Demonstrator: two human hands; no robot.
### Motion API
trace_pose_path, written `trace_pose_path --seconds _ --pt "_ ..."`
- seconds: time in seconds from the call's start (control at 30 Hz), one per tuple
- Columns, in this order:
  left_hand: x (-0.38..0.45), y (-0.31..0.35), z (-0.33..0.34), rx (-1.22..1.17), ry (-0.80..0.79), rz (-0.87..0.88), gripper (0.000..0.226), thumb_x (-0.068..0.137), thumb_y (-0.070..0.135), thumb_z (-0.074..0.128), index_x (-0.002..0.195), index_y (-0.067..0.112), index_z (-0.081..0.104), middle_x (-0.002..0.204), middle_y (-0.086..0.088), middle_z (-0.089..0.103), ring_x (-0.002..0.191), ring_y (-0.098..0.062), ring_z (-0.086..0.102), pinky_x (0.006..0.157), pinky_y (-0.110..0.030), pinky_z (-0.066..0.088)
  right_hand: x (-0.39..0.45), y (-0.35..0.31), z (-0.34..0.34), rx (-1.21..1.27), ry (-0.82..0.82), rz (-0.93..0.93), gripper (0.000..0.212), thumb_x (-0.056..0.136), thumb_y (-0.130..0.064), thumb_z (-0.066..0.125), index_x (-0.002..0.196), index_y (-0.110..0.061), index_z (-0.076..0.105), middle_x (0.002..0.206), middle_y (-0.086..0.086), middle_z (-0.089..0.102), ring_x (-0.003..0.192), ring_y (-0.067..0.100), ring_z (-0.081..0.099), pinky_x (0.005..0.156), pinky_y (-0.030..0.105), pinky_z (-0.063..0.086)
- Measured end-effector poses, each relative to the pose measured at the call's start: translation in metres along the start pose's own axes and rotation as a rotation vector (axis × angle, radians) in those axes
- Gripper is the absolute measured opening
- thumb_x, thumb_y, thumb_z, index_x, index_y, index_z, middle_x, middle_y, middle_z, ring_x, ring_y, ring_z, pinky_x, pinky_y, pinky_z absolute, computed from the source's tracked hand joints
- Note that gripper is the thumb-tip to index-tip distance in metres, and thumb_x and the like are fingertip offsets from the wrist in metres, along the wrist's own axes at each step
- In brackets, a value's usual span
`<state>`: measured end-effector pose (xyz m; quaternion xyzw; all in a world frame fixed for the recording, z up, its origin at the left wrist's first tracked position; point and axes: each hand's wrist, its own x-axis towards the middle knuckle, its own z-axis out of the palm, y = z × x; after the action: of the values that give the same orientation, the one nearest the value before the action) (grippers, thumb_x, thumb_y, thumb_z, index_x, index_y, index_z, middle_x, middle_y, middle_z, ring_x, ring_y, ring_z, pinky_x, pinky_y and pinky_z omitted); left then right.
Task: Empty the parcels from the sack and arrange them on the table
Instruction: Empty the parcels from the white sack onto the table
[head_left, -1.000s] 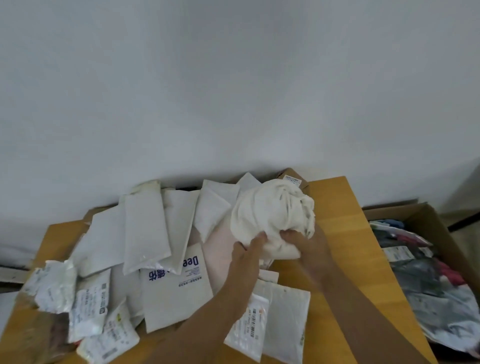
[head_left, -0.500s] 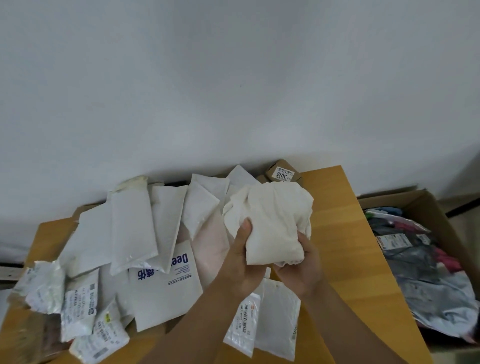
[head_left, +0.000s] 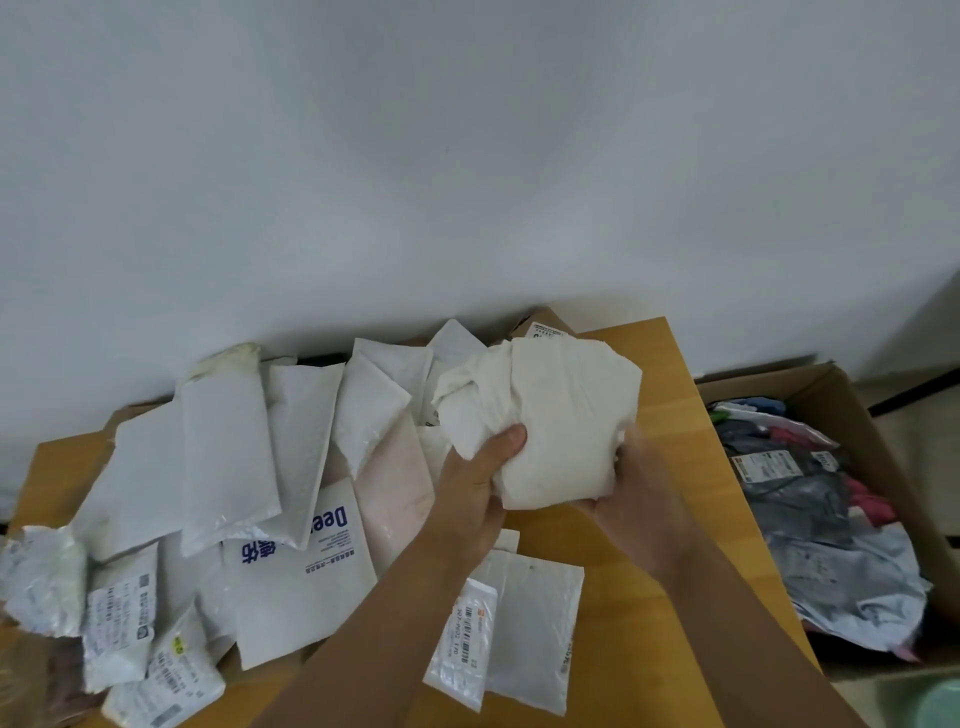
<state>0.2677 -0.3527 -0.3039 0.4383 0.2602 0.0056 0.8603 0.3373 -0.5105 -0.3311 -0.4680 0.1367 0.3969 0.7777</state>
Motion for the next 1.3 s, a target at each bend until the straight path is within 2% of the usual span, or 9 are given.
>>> trace_pose_path --seconds 0.1,0.23,0.47,0.6,0.67,0.73,0.9,1.1,1.3 --pt "0.007 -0.009 0.002 0.105 0.014 0.012 0.061 0.082 0.022 0.071 0.138 0.026 0.048 0.130 -0.002 0.064 0.119 -0.024 0.061 0.093 -0.045 0.053 -0.011 -0.001 0.000 -0.099 -0.141 -0.093 0.040 0.100 -0.024 0.054 0.139 -0.021 0.044 0.127 0.002 0.065 0.118 0.021 0.062 0.083 0.036 0.058" --pt "0.023 -0.017 0.019 0.330 0.047 0.056 0.064 0.071 0.033 0.083 0.129 0.031 0.055 0.121 0.004 0.068 0.112 -0.018 0.065 0.092 -0.043 0.055 -0.007 0.004 -0.007 0.046 -0.017 -0.154 0.091 0.067 -0.046 0.086 0.144 -0.023 0.043 0.136 0.004 0.060 0.123 0.026 0.059 0.093 0.046 0.054" --pt "0.062 -0.057 0.066 0.275 -0.012 -0.078 0.052 0.076 0.011 0.081 0.124 0.018 0.062 0.117 -0.002 0.071 0.108 -0.021 0.067 0.091 -0.041 0.056 0.006 -0.003 -0.064 0.196 0.251 -0.236 0.052 0.085 -0.026 0.064 0.136 -0.017 0.053 0.131 0.008 0.064 0.119 0.027 0.061 0.098 0.050 0.050" --pt "0.091 -0.083 0.091 0.286 -0.021 -0.225 0.066 0.068 0.032 0.088 0.126 0.026 0.059 0.122 0.003 0.068 0.114 -0.020 0.063 0.097 -0.045 0.052 0.020 -0.025 -0.106 0.052 0.391 -0.256 0.058 0.069 -0.036 0.078 0.123 -0.023 0.062 0.125 0.004 0.067 0.114 0.023 0.065 0.093 0.046 0.053" --pt "0.099 -0.090 0.103 0.326 0.102 -0.359 0.100 0.050 0.059 0.089 0.135 0.026 0.049 0.130 0.003 0.062 0.117 -0.020 0.060 0.100 -0.044 0.050 0.037 -0.041 -0.120 -0.077 0.456 -0.287 0.060 0.064 -0.040 0.084 0.120 -0.026 0.063 0.121 0.000 0.069 0.110 0.022 0.067 0.090 0.045 0.056" --pt "0.104 -0.091 0.109 0.487 0.166 -0.435 0.107 0.062 0.066 0.079 0.147 0.024 0.031 0.139 0.001 0.050 0.121 -0.022 0.052 0.100 -0.042 0.046 0.062 -0.056 -0.132 -0.193 0.513 -0.308 0.060 0.069 -0.040 0.084 0.122 -0.026 0.062 0.120 -0.002 0.069 0.110 0.022 0.065 0.091 0.044 0.055" --pt "0.113 -0.100 0.107 0.751 0.124 -0.230 0.053 0.091 0.034 0.058 0.140 0.027 0.041 0.122 0.012 0.055 0.102 -0.004 0.053 0.082 -0.025 0.044 0.134 -0.075 -0.137 -0.308 0.510 -0.298 0.063 0.076 -0.033 0.082 0.130 -0.014 0.058 0.118 0.000 0.066 0.109 0.022 0.063 0.096 0.043 0.052" --pt "0.139 -0.087 0.102 1.117 0.025 0.134 0.054 0.090 0.022 0.054 0.142 0.022 0.039 0.144 0.004 0.039 0.127 -0.011 0.042 0.102 -0.031 0.040 0.177 -0.071 -0.132 -0.366 0.441 -0.199 0.064 0.083 -0.038 0.075 0.137 -0.013 0.051 0.123 -0.001 0.059 0.109 0.018 0.055 0.095 0.035 0.046" --pt "0.174 -0.085 0.099 1.518 -0.160 0.038 0.067 0.093 0.035 0.050 0.153 0.021 0.021 0.163 -0.004 0.001 0.147 -0.028 0.016 0.113 -0.043 0.030 0.186 -0.055 -0.126 -0.390 0.620 -0.314 0.101 0.081 -0.031 0.080 0.153 -0.011 0.013 0.149 0.010 0.039 0.130 0.023 0.044 0.107 0.039 0.042"
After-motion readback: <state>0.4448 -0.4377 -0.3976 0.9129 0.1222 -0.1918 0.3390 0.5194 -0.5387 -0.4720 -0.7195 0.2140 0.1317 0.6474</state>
